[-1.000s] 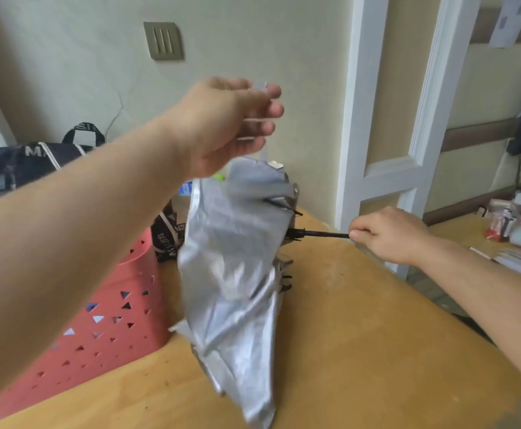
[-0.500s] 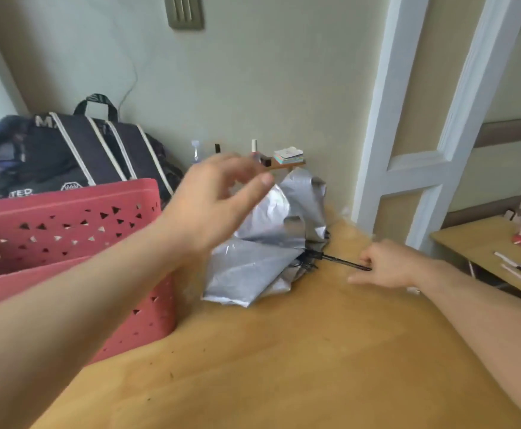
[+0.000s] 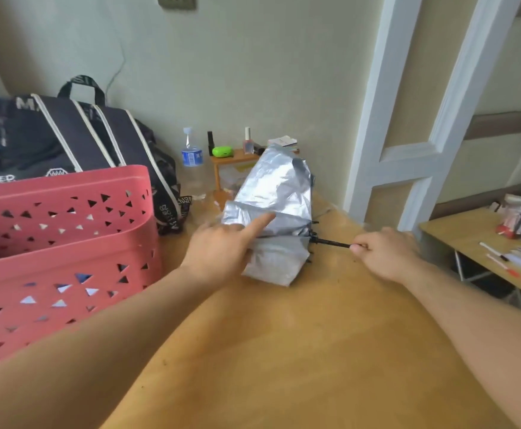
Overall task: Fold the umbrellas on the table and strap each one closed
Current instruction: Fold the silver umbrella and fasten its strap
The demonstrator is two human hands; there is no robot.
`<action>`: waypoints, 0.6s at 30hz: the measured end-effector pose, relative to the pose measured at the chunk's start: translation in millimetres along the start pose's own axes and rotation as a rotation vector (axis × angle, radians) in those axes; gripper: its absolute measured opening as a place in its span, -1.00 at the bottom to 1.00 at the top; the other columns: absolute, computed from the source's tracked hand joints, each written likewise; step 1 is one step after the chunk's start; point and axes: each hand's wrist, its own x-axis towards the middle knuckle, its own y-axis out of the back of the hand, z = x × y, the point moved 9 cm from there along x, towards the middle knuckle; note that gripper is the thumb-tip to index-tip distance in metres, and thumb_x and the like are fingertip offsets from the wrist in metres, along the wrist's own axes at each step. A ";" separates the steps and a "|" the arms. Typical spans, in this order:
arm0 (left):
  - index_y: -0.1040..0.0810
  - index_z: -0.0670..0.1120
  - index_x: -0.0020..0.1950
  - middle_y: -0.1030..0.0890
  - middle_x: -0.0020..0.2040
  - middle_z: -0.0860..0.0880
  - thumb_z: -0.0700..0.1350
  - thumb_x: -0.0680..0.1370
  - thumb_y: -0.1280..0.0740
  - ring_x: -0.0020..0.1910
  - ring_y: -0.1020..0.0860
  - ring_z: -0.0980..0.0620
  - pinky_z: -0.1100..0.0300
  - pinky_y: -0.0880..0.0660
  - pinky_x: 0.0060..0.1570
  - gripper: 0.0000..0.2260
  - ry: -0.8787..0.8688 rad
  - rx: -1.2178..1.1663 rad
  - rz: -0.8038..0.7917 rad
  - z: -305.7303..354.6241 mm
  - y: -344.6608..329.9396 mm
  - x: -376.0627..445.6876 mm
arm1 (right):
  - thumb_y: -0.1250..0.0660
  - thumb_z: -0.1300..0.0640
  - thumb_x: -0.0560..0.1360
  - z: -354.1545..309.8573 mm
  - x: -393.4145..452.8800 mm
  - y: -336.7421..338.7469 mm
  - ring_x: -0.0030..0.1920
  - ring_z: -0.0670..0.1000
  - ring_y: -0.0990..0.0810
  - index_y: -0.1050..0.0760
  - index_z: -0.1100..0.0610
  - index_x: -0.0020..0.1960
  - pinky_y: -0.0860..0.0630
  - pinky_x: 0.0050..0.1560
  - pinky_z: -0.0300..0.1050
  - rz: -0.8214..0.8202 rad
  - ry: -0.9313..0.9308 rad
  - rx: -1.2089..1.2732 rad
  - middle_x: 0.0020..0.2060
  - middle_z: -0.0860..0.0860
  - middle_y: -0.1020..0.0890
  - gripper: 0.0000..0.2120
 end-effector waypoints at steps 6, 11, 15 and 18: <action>-0.45 0.19 0.31 -0.63 -0.25 0.08 -0.06 0.55 -0.30 -0.15 -0.62 -0.12 0.01 -0.58 -0.09 -0.65 0.320 -0.611 0.206 -34.2 82.2 57.9 | -0.15 -0.26 0.66 -0.1 -6.1 24.8 0.08 -0.05 -0.37 -0.65 -0.23 0.03 -0.20 0.30 0.04 0.047 0.106 -0.125 -0.12 -0.22 -0.56 -0.69; -0.51 0.10 0.18 -0.64 0.07 -0.03 0.13 0.63 -0.32 -0.05 -0.60 -0.12 0.01 -0.61 0.04 -0.81 0.556 -0.568 -0.105 -61.6 4.5 60.6 | -0.32 -0.12 0.60 -33.8 -24.9 9.8 0.39 0.02 -0.30 -0.44 -0.21 0.46 -0.31 0.39 0.11 0.147 0.113 0.036 0.29 -0.12 -0.45 -0.57; -0.53 0.04 0.27 -0.63 0.17 -0.08 0.08 0.69 -0.26 0.08 -0.59 -0.20 -0.10 -0.59 0.16 -0.79 0.626 -0.641 -0.045 -63.4 -12.1 48.4 | -0.42 -0.11 0.45 -91.1 -52.7 -4.8 0.36 -0.02 -0.36 -0.42 -0.06 0.51 -0.36 0.35 -0.07 0.058 0.195 0.506 0.29 -0.10 -0.47 -0.36; -0.52 0.10 0.26 -0.63 0.21 -0.04 0.10 0.71 -0.21 0.00 -0.62 -0.16 -0.13 -0.64 0.06 -0.81 0.694 -0.868 0.033 -63.2 -7.5 43.9 | -0.45 -0.32 0.33 -119.7 -57.7 -13.5 0.20 -0.10 -0.50 -0.58 -0.09 0.26 -0.47 0.19 -0.11 0.016 0.110 0.710 0.15 -0.15 -0.60 -0.43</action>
